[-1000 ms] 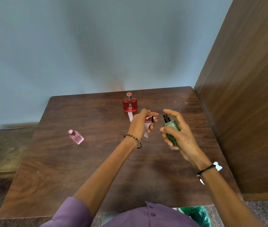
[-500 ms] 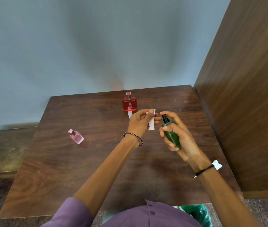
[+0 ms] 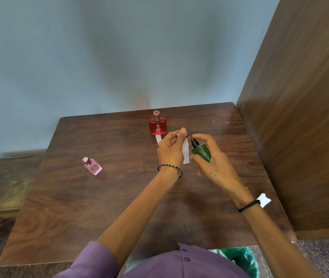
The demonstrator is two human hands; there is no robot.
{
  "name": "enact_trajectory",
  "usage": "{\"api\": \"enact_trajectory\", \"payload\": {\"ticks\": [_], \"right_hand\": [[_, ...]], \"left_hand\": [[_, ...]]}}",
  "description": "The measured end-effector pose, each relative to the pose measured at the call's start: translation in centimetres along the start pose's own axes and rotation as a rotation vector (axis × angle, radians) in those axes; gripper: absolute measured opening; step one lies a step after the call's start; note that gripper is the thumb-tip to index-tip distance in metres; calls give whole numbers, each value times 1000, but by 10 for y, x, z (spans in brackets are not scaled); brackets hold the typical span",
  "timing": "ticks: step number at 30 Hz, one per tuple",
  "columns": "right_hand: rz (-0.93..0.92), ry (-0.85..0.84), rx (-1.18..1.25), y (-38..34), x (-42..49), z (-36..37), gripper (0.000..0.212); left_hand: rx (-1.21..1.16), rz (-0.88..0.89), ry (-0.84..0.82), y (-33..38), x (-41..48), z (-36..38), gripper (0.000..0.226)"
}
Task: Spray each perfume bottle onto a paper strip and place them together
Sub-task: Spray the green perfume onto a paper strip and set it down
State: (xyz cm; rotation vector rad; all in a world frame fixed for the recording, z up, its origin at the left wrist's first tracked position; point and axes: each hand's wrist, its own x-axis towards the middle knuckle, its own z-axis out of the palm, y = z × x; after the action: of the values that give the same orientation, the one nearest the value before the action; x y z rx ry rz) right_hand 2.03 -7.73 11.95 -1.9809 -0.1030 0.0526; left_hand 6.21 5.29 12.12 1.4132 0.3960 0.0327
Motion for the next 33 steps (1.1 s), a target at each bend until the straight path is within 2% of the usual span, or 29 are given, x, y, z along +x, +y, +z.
{"api": "enact_trajectory", "payload": {"ticks": [2,6,9,11,15,21,33], "right_hand": [[39,-14,192,-1,0,3,48],[239,-72,554,-4,-1,5,32],[235,-128,776,1,-3,1,34],[224,-133,801,2,-4,-1,36],[161,-46,550,2,-4,2,39],[-86,59,-69,-5,-2,4,41],[-255,163,-153,-3,0,22,36]], "left_hand": [[-6,-2,5,1,-1,0,27],[-8,-9,6,1,1,-3,31],[-2,-17,14,0,4,-5,31],[-13,-17,9,-1,3,-5,30],[-27,-14,-4,-1,2,-3,31],[-72,-32,-25,0,-1,2,21],[-127,-98,-66,2,-4,1,22]]}}
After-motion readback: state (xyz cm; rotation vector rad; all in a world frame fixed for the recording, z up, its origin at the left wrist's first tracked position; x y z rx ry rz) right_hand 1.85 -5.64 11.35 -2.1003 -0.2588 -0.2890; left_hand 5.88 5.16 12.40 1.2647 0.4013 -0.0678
